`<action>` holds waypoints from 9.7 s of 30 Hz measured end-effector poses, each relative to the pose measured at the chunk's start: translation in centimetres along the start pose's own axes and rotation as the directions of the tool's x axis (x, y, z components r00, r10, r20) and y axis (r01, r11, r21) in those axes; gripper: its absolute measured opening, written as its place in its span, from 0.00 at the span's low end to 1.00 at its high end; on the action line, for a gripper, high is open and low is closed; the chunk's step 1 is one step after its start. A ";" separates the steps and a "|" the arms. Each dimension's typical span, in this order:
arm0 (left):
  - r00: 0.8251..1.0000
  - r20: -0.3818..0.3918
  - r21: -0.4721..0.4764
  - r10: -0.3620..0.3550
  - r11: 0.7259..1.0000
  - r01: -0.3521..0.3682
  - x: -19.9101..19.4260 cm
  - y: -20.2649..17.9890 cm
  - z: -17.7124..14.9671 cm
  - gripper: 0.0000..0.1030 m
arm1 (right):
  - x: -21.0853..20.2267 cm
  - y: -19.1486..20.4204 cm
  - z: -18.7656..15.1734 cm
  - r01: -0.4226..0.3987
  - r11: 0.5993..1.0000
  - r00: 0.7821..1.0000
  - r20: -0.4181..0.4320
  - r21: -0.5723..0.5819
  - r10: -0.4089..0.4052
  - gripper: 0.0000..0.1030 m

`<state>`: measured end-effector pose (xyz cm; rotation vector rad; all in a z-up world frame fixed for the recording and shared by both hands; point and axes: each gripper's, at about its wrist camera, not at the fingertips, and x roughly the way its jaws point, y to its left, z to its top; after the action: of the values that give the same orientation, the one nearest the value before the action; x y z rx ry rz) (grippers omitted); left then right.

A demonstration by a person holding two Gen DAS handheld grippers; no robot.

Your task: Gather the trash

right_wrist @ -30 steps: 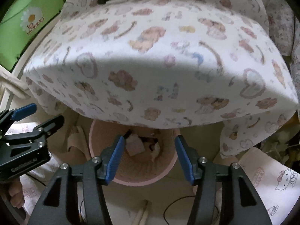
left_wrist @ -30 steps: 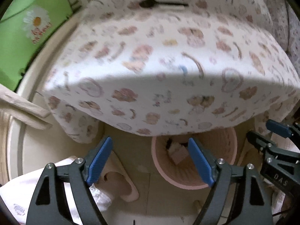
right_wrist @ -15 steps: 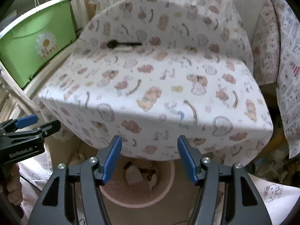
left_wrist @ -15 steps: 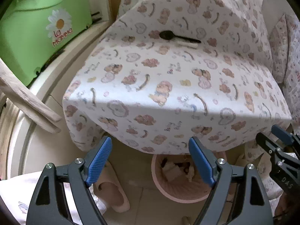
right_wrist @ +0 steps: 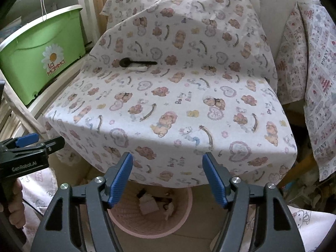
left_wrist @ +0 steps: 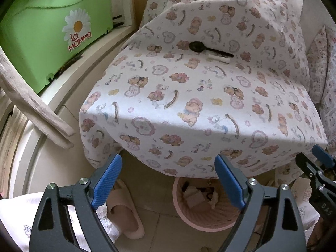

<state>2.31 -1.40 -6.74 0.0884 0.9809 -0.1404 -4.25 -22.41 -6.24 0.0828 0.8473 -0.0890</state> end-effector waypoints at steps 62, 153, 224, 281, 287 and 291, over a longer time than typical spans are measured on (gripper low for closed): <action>1.000 0.003 -0.072 0.005 0.997 -0.005 9.4 4.2 22.8 0.89 | 17.2 4.4 18.9 -0.169 0.939 0.982 -0.133 -0.301 0.134 0.49; 0.981 -0.191 0.076 -0.023 0.996 0.038 16.9 -11.1 22.2 0.69 | 14.0 -2.8 19.5 -0.076 0.988 0.995 -0.077 -0.136 0.066 0.25; 0.978 0.011 0.119 -0.206 0.972 0.203 -3.3 -4.8 2.3 0.05 | -2.7 2.4 2.2 -0.182 0.979 0.983 -0.057 -0.091 0.177 0.26; 0.931 -0.353 0.089 -0.095 0.987 0.134 6.5 -4.1 -2.7 0.40 | 8.4 0.9 -3.0 -0.001 0.999 0.923 -0.385 -0.036 -0.013 0.52; 0.976 -0.202 0.096 -0.085 0.990 0.107 2.2 -3.1 -0.8 0.47 | 4.5 0.8 -1.2 -0.034 0.999 0.964 -0.265 -0.033 0.024 0.53; 0.989 -0.125 0.081 -0.079 0.993 0.090 0.4 -2.4 -0.2 0.51 | 2.7 0.8 -0.4 -0.030 0.999 0.980 -0.198 -0.026 0.024 0.53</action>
<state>2.00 -3.72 -7.25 0.1356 1.1009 -0.2579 -2.67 -21.70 -8.53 0.0769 1.0459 -0.0429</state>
